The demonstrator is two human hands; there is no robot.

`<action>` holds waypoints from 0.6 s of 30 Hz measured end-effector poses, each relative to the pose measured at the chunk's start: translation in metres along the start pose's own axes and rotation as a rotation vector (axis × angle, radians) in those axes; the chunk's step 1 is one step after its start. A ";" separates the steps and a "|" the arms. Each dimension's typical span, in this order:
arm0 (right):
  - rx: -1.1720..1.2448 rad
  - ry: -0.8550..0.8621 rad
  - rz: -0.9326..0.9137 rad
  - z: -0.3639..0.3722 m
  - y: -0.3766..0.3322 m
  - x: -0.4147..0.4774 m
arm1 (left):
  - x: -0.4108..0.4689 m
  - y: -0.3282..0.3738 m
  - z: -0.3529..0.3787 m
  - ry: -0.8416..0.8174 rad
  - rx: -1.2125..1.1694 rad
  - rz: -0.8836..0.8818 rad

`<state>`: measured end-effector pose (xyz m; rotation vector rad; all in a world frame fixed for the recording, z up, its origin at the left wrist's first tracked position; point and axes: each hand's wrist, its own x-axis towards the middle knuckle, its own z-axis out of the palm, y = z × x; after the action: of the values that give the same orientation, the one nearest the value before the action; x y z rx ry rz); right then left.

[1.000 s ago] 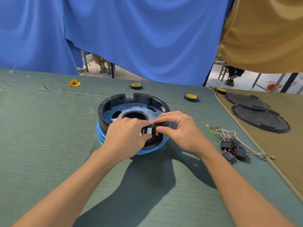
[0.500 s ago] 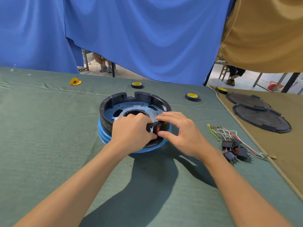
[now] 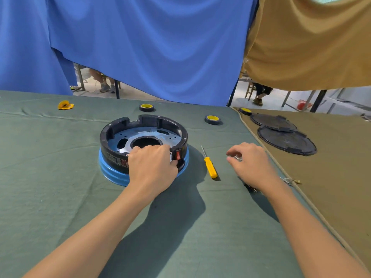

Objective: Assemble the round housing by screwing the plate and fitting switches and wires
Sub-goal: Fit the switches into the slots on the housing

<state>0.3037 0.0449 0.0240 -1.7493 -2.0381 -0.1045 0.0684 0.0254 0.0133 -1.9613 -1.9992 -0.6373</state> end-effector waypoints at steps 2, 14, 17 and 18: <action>-0.166 -0.047 0.030 -0.006 0.014 -0.007 | -0.002 0.006 0.000 0.019 0.016 0.007; -0.392 -0.111 0.039 -0.006 0.012 -0.012 | -0.008 -0.007 -0.003 0.028 -0.101 0.114; -0.073 0.003 -0.017 -0.002 0.003 -0.010 | -0.011 -0.013 -0.007 0.040 -0.210 0.155; 0.097 0.036 -0.021 -0.002 -0.004 -0.010 | -0.012 -0.015 -0.008 0.037 -0.252 0.165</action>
<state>0.3015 0.0342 0.0233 -1.6565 -2.0019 -0.0422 0.0529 0.0112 0.0125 -2.2106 -1.7846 -0.9141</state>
